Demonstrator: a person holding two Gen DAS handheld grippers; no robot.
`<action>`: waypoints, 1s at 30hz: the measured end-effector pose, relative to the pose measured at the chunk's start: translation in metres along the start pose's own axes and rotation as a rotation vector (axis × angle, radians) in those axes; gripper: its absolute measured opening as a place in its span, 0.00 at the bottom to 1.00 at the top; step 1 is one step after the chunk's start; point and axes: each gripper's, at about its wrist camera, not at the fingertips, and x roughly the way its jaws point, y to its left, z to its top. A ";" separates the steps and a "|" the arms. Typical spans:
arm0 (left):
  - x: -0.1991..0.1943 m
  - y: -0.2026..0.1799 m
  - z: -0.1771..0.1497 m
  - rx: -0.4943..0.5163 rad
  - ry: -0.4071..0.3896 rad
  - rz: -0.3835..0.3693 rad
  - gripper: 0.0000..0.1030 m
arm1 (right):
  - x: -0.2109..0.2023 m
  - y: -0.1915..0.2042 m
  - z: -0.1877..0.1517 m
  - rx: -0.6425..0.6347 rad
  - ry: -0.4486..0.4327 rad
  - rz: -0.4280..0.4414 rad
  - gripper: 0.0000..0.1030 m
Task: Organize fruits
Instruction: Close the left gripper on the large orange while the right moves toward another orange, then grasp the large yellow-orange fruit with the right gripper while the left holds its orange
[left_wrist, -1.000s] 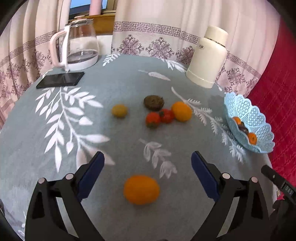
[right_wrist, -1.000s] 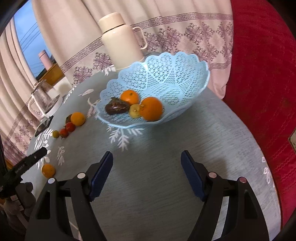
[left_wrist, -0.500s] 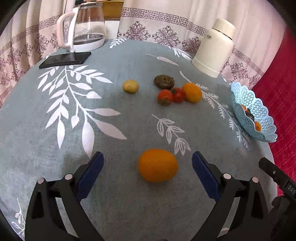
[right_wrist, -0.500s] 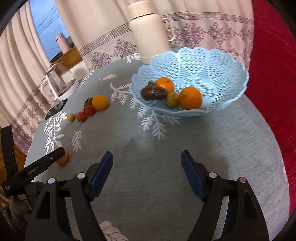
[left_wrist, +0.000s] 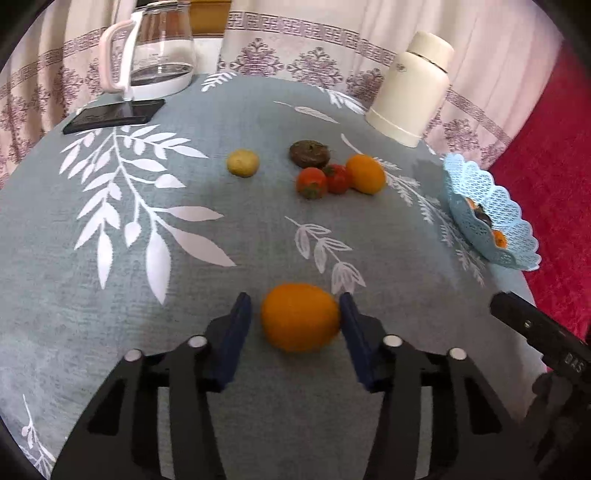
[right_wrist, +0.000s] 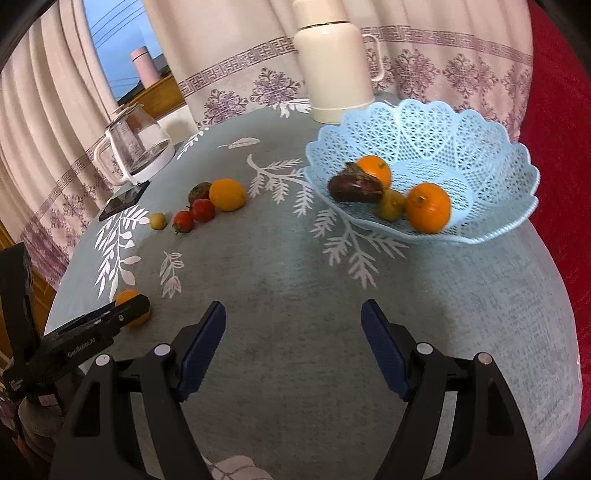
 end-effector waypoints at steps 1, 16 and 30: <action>-0.001 0.000 -0.001 0.002 -0.002 -0.008 0.42 | 0.001 0.003 0.001 -0.008 0.002 0.003 0.73; -0.008 0.018 -0.002 -0.095 -0.055 -0.032 0.42 | 0.040 0.054 0.044 -0.168 -0.009 0.009 0.73; -0.006 0.026 -0.002 -0.143 -0.054 -0.047 0.42 | 0.105 0.088 0.075 -0.319 0.029 -0.038 0.71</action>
